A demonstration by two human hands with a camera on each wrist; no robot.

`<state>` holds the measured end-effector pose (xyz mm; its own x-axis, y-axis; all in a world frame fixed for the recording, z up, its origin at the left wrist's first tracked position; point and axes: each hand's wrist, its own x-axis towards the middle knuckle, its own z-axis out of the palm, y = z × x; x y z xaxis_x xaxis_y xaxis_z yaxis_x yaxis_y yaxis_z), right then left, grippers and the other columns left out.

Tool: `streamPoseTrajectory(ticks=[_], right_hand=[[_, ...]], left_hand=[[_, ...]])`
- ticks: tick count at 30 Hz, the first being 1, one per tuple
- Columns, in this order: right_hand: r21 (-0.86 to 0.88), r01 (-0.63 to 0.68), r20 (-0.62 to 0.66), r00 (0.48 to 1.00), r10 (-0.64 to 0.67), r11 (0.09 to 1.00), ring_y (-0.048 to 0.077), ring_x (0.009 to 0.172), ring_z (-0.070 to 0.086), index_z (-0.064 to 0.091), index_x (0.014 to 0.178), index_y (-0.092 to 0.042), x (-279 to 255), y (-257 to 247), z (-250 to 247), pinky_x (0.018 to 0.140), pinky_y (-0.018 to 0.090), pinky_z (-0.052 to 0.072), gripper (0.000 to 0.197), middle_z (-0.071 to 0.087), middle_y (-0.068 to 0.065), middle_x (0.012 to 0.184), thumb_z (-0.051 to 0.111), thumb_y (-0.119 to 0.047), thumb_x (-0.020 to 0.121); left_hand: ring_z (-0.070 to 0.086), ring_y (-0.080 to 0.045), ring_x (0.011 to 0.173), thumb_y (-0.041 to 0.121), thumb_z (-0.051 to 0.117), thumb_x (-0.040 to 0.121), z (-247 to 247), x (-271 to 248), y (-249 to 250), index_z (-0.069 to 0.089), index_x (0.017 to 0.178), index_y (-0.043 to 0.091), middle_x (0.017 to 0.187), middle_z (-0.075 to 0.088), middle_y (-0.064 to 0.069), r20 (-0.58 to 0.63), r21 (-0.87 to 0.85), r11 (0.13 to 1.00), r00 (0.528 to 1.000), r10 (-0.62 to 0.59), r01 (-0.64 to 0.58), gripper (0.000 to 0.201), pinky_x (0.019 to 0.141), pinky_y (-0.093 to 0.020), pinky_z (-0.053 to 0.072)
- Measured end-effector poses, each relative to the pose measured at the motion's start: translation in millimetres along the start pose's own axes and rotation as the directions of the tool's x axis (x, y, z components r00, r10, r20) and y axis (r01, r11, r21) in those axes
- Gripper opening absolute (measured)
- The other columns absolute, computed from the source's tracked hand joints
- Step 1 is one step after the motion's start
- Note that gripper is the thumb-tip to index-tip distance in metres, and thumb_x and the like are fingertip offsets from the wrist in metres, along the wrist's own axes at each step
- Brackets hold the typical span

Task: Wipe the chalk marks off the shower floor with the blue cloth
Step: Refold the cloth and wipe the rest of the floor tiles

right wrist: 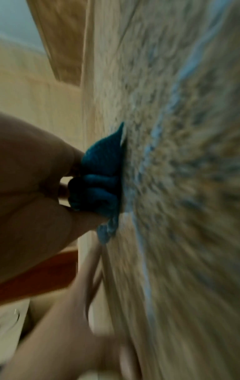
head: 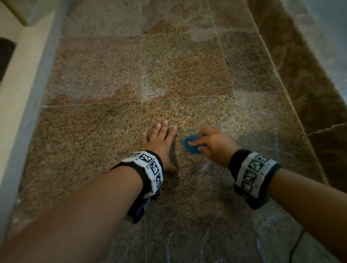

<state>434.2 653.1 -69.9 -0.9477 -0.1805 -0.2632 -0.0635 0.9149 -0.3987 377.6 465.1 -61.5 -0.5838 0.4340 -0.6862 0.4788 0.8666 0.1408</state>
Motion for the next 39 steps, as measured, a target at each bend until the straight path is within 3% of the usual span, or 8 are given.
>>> streamPoseTrajectory(ticks=[5, 11, 17, 23, 26, 28, 35, 39], right_hand=[[-0.003, -0.256, -0.163, 0.954, 0.252, 0.967, 0.029, 0.109, 0.047, 0.058, 0.127, -0.023, 14.0, 4.3, -1.3, 0.092, 0.029, 0.035, 0.035, 0.049, 0.007, 0.120, 0.050, -0.015, 0.094], [-0.007, 0.154, 0.017, 0.988, -0.154, 0.988, 0.037, 0.095, 0.055, 0.070, 0.110, -0.018, -14.9, -18.9, 5.3, 0.084, 0.042, 0.046, 0.036, 0.059, 0.014, 0.107, 0.067, -0.004, 0.078], [0.039, -0.270, -0.249, 0.930, 0.271, 0.962, 0.036, 0.102, 0.050, 0.065, 0.119, -0.016, -0.2, 28.3, -6.6, 0.086, 0.031, 0.035, 0.032, 0.054, 0.014, 0.112, 0.057, -0.009, 0.088], [0.055, 0.168, -0.058, 0.985, -0.164, 0.984, 0.034, 0.075, 0.059, 0.074, 0.099, -0.016, -25.0, 2.3, 8.2, 0.069, 0.040, 0.050, 0.036, 0.060, 0.014, 0.088, 0.073, 0.003, 0.069], [0.036, -0.108, -0.159, 0.981, 0.112, 0.994, 0.030, 0.101, 0.053, 0.066, 0.118, -0.018, -7.2, 30.7, -2.4, 0.088, 0.027, 0.036, 0.032, 0.055, 0.011, 0.111, 0.060, -0.010, 0.088], [0.085, -0.215, -0.284, 0.931, 0.230, 0.973, 0.032, 0.102, 0.052, 0.066, 0.118, -0.012, -6.8, 32.0, 4.3, 0.080, 0.021, 0.031, 0.029, 0.053, 0.012, 0.111, 0.057, -0.014, 0.090], [0.051, 0.197, 0.058, 0.978, -0.200, 0.979, 0.032, 0.083, 0.058, 0.071, 0.107, -0.016, -35.9, -6.3, 18.2, 0.073, 0.035, 0.048, 0.029, 0.060, 0.014, 0.097, 0.066, -0.005, 0.081], [0.111, -0.004, -0.264, 0.964, 0.033, 0.994, 0.035, 0.068, 0.058, 0.075, 0.094, -0.007, -19.7, 24.4, 11.2, 0.066, 0.036, 0.049, 0.026, 0.058, 0.016, 0.081, 0.071, 0.003, 0.070]], left_hand=[[-0.027, -0.023, 0.144, 0.069, 0.076, 0.060, -0.2, 0.2, 0.7, -0.027, 0.148, 0.029, 0.153, -0.037, 0.001, -0.001, 0.000, 1.000, 1.000, -0.001, 0.001, 0.141, 0.118, -0.053, -0.007], [-0.026, -0.023, 0.144, 0.069, 0.077, 0.059, 1.2, 1.2, -0.3, -0.025, 0.148, 0.028, 0.154, -0.036, 0.000, -0.011, 0.000, 1.000, 1.000, -0.002, 0.002, 0.142, 0.116, -0.053, -0.007], [-0.026, -0.021, 0.144, 0.070, 0.077, 0.058, 1.8, 1.8, -0.6, -0.025, 0.148, 0.029, 0.154, -0.036, 0.002, -0.026, 0.001, 1.000, 1.000, -0.002, 0.002, 0.143, 0.117, -0.052, -0.006], [-0.026, -0.022, 0.144, 0.069, 0.077, 0.058, 2.2, 1.1, 0.2, -0.025, 0.148, 0.029, 0.154, -0.036, 0.001, -0.016, 0.008, 1.000, 1.000, -0.012, 0.012, 0.142, 0.118, -0.053, -0.005], [-0.026, -0.022, 0.144, 0.068, 0.077, 0.059, 0.7, 0.5, 0.5, -0.025, 0.148, 0.029, 0.154, -0.036, 0.002, -0.008, -0.004, 1.000, 1.000, -0.012, 0.011, 0.142, 0.118, -0.053, -0.005], [-0.026, -0.022, 0.144, 0.069, 0.078, 0.058, 0.7, 0.7, 0.9, -0.026, 0.148, 0.029, 0.153, -0.037, 0.002, -0.006, -0.007, 1.000, 1.000, -0.010, 0.010, 0.142, 0.118, -0.053, -0.006], [-0.028, -0.022, 0.144, 0.068, 0.080, 0.055, -2.1, -1.4, -3.1, -0.028, 0.147, 0.028, 0.153, -0.038, 0.000, 0.019, 0.034, 0.999, 1.000, 0.020, -0.020, 0.148, 0.118, -0.053, -0.004], [-0.028, -0.022, 0.144, 0.067, 0.081, 0.054, -3.2, -2.6, -2.6, -0.027, 0.147, 0.029, 0.152, -0.038, 0.001, 0.028, 0.033, 0.999, 0.999, 0.017, -0.018, 0.148, 0.119, -0.053, -0.004]])
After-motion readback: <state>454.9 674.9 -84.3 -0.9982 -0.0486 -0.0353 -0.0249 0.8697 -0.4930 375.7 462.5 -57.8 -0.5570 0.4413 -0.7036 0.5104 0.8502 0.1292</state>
